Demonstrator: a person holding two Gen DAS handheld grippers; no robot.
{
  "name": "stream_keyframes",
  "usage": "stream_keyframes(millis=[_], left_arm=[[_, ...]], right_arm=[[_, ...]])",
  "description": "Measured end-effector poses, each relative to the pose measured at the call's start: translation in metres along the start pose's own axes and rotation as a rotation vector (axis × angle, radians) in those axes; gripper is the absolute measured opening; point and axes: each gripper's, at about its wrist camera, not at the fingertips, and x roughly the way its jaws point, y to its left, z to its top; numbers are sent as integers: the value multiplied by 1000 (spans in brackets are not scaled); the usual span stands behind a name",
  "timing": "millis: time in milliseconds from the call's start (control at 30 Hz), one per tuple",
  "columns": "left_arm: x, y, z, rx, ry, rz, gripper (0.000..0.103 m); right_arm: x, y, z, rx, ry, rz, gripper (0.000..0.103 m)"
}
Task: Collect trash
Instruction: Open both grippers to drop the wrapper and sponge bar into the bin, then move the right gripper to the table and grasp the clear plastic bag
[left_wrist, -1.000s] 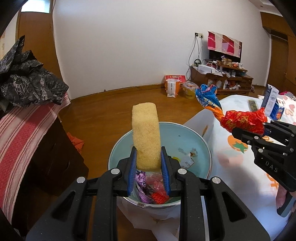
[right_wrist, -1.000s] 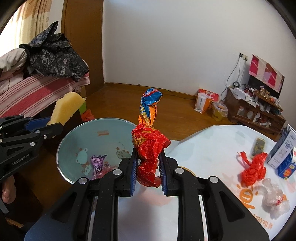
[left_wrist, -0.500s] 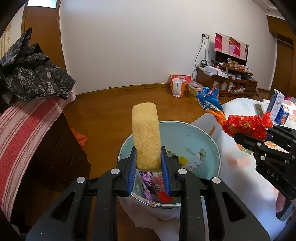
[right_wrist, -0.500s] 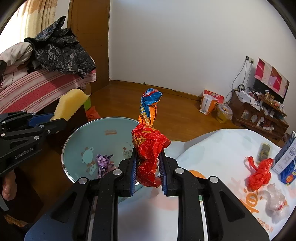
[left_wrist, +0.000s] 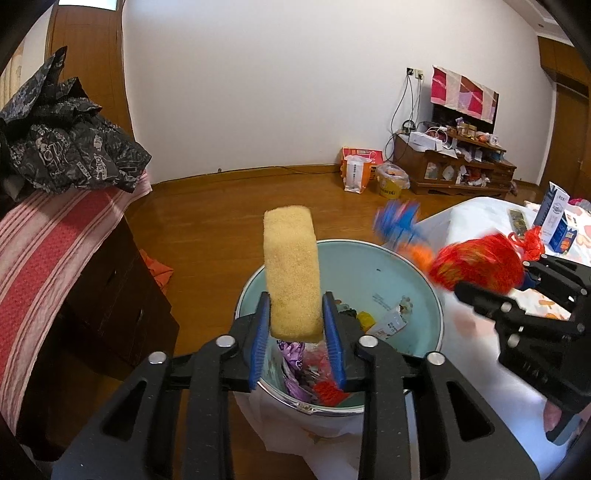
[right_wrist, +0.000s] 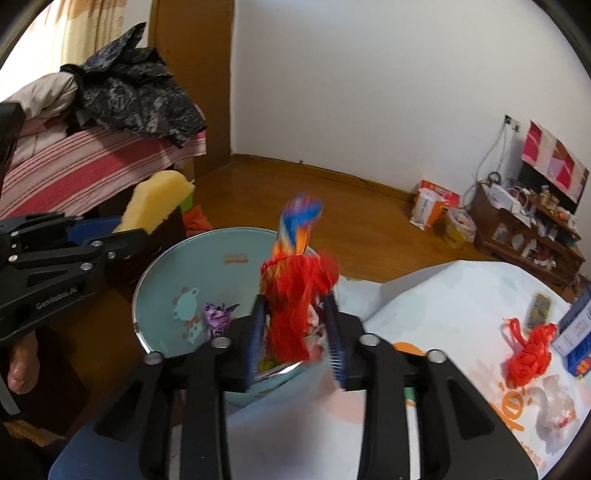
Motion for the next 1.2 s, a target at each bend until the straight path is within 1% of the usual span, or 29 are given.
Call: stream_keyframes(millis=[67,100,167,233,300,367,500,633,767,800,900,967,1033,1167,1200], left_arm=[[1,-2,-1,2,2,-10,37],[2,-1,-1,3,3,-12,44],[3,-4,-2,7,6,-11,50],[5,-5,-4,10,16,-16,54],[9,-7,-7,12,31,-14,64],[12,-11,-10,18,44,-22,64],[18,-27,-16,48,69,-41,64],[22,-50,-16,86,83,-63,65],[26,-74,-11,117,83,-82,70],[28,-82,-10,126,82,-87,71],[33,-103,-7,155,87,-100,72],[37,-116,-6,172,93,-103,72],[43,-127,-7,185,103,-106,72],[52,-140,-6,202,120,-96,72],[54,-140,-5,203,124,-93,72]], right_arm=[[3,1,-1,2,7,1,40],[4,1,-2,4,10,0,40],[5,0,-4,11,16,-4,43],[4,-2,-6,18,16,-9,45],[0,-7,-10,33,18,-18,46],[-6,-17,-15,56,18,-31,47],[-25,-46,-33,103,27,-102,50],[-57,-101,-60,165,36,-221,53],[-90,-170,-93,253,53,-370,55],[-96,-182,-99,269,55,-392,58],[-113,-227,-126,321,92,-471,61],[-118,-249,-140,338,117,-483,64],[-120,-265,-149,344,135,-469,67],[-118,-291,-160,359,166,-420,68],[-114,-298,-162,374,183,-375,68]])
